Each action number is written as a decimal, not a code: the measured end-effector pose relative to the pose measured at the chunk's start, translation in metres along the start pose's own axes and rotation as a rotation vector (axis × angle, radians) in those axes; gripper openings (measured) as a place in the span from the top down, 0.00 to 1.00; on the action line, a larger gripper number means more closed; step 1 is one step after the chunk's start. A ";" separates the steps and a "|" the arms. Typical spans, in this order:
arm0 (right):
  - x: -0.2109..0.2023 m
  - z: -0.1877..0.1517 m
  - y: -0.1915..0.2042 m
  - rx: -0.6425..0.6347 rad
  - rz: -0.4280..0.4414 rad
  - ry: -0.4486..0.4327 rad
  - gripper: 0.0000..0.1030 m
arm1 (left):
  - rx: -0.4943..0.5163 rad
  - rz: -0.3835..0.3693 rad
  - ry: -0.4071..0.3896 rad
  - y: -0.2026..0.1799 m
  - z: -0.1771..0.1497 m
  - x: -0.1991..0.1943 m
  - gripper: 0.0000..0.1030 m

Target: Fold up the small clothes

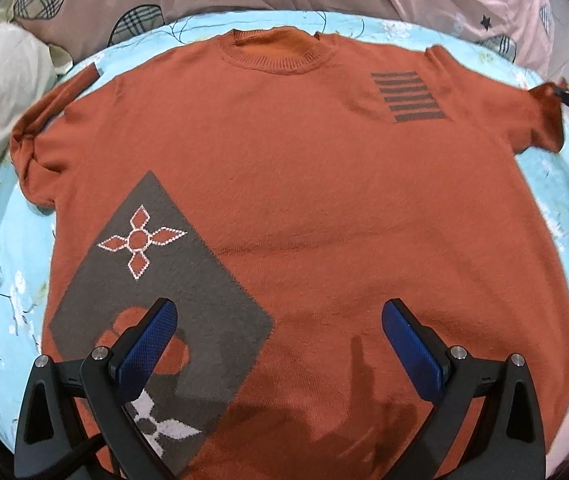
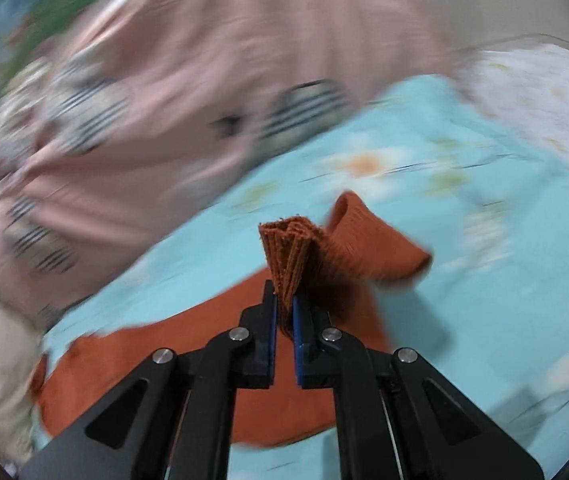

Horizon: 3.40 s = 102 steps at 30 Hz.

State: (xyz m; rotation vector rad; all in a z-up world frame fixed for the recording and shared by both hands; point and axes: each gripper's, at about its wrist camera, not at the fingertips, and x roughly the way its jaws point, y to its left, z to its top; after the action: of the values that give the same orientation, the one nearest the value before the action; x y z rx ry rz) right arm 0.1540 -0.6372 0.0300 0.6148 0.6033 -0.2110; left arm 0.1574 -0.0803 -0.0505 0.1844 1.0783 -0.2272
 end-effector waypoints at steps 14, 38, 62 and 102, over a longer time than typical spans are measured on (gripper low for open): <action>0.115 -0.178 0.294 -0.155 0.479 0.483 0.93 | -0.153 -0.101 -0.078 0.088 0.008 -0.009 0.00; 0.040 -0.203 0.255 -0.048 0.397 0.389 0.70 | -0.231 -0.257 -0.123 0.100 0.127 0.096 0.94; 0.132 -0.136 0.169 -0.178 0.010 0.406 0.89 | -0.255 -0.102 -0.211 0.165 0.108 0.059 0.95; 0.049 -0.233 0.252 -0.119 0.294 0.513 0.46 | -0.199 0.320 -0.139 0.308 0.235 0.121 0.95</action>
State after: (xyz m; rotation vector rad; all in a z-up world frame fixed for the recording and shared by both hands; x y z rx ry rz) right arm 0.1747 -0.2961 -0.0303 0.6370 1.0004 0.2672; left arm 0.4957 0.1439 -0.0378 0.1572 0.9116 0.1529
